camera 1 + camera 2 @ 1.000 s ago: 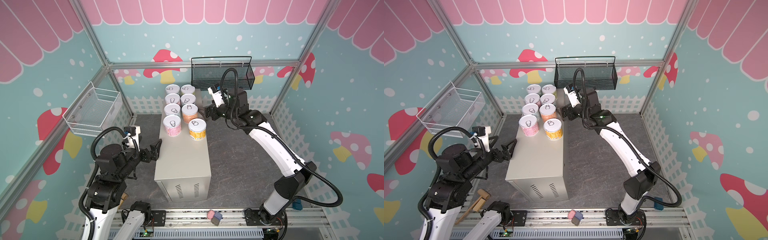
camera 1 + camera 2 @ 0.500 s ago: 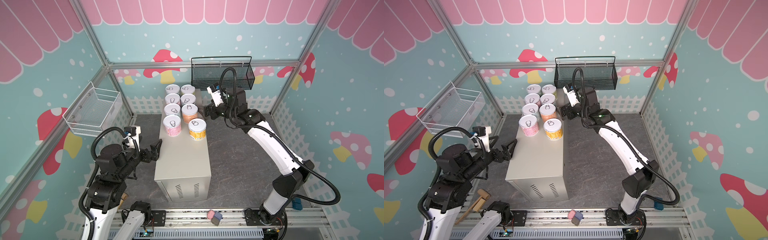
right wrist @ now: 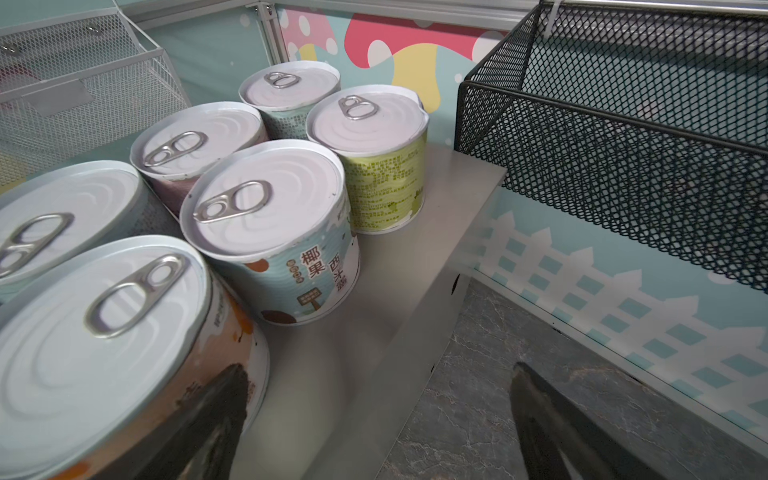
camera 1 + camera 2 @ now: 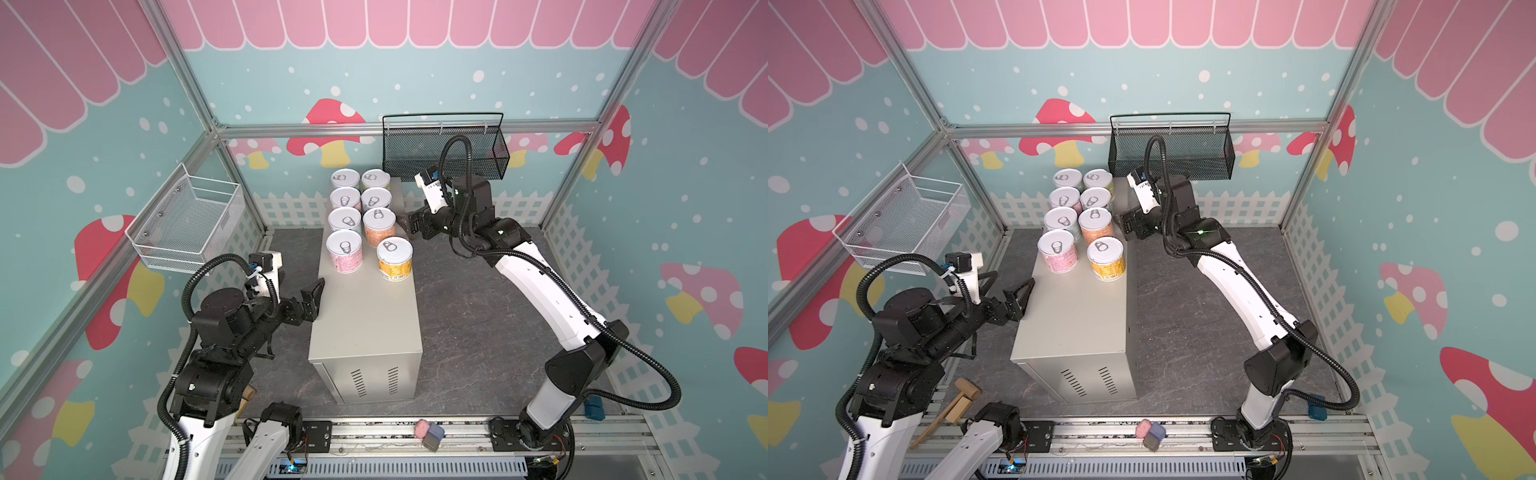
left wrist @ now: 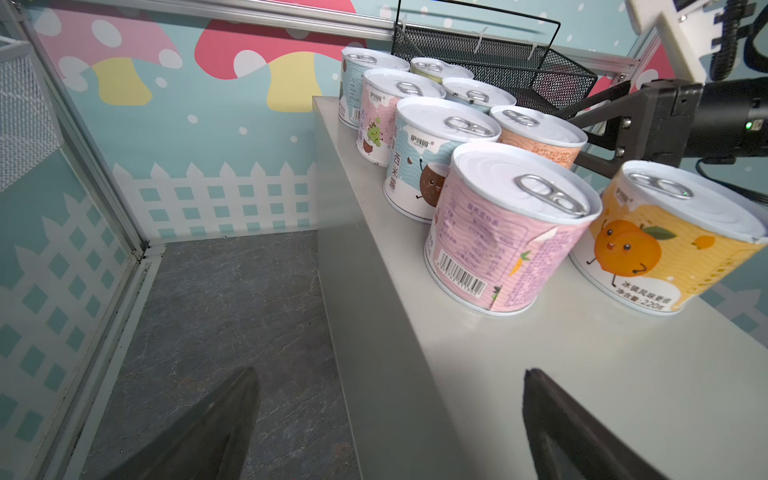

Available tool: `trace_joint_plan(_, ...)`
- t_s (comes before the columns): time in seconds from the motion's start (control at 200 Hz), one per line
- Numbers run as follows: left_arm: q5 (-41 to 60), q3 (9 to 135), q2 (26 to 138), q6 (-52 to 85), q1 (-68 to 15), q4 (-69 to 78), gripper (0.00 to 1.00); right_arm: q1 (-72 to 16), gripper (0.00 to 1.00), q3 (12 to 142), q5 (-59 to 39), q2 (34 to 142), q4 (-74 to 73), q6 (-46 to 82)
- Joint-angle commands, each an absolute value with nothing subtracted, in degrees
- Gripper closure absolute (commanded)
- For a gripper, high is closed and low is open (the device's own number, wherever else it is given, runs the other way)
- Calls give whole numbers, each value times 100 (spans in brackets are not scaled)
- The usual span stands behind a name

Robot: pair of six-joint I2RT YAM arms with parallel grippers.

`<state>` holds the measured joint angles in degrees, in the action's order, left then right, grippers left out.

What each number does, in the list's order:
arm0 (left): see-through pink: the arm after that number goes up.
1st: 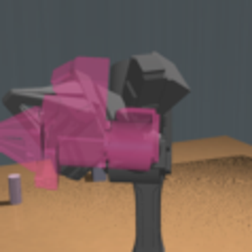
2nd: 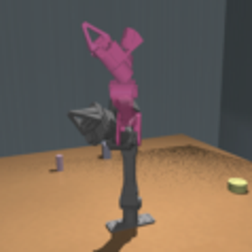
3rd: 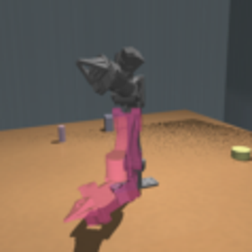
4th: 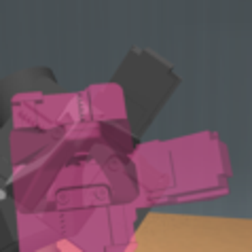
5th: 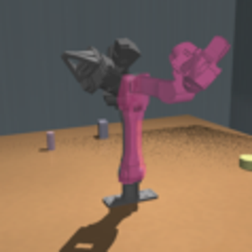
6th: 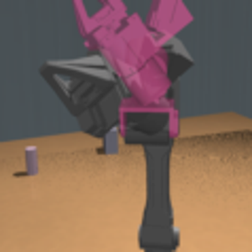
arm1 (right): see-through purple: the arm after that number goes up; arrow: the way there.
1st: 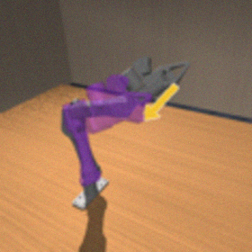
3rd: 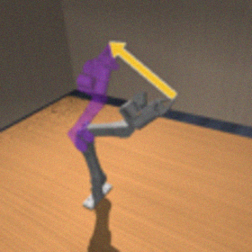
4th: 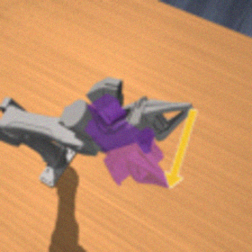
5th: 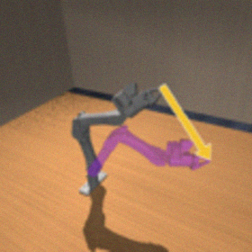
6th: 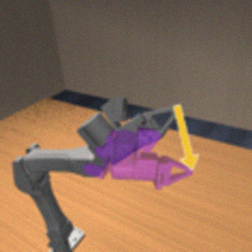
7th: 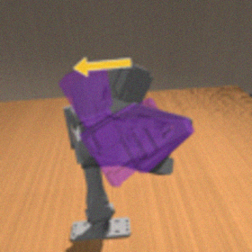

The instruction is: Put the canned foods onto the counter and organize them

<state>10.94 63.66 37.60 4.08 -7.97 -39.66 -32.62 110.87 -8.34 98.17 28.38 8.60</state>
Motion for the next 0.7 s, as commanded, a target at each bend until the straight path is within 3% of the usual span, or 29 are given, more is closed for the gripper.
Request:
trace_joint_plan(0.0, 1068, 6346, 3762, 290, -822, -3885, 1, -3286, 1, 11129, -637, 9666, 2862, 730)
trace_joint_plan(0.695, 1064, 6321, 3761, 276, -835, -3872, 1, -3292, 1, 11152, -1111, 9627, 2726, 712)
